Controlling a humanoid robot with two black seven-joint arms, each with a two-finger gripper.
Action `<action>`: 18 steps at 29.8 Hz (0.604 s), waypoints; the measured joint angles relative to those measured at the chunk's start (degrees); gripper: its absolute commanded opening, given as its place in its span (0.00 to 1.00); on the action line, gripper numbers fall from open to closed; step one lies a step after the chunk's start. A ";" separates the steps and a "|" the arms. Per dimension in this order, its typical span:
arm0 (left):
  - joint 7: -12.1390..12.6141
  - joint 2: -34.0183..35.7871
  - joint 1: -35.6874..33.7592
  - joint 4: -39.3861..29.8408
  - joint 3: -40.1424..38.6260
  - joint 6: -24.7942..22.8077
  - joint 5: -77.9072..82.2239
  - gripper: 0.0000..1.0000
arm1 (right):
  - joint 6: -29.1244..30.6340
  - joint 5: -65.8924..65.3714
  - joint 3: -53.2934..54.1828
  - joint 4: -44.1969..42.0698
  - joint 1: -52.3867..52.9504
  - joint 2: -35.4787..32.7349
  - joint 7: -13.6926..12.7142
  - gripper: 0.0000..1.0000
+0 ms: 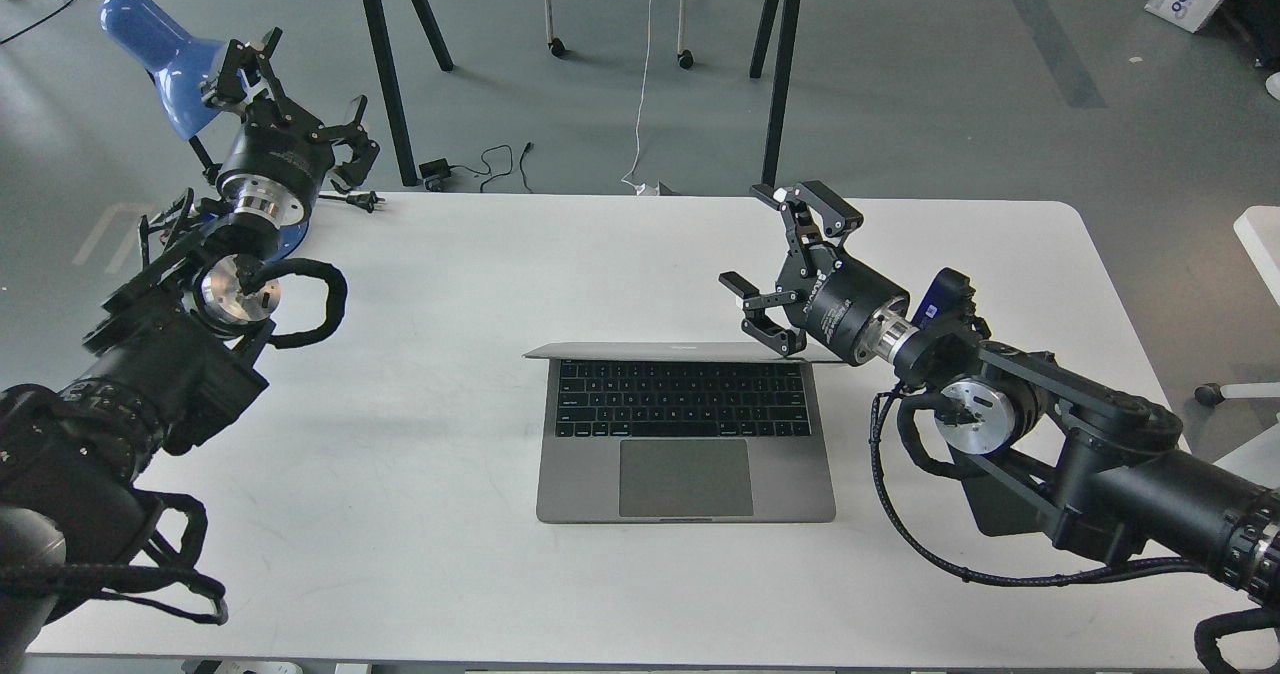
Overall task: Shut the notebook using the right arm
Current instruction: 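Push the screen down toward the keyboard with the right gripper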
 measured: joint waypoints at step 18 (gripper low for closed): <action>0.00 0.00 0.00 0.00 0.00 0.00 0.00 1.00 | -2.01 -11.42 -1.84 -0.98 -9.43 0.71 -0.40 1.00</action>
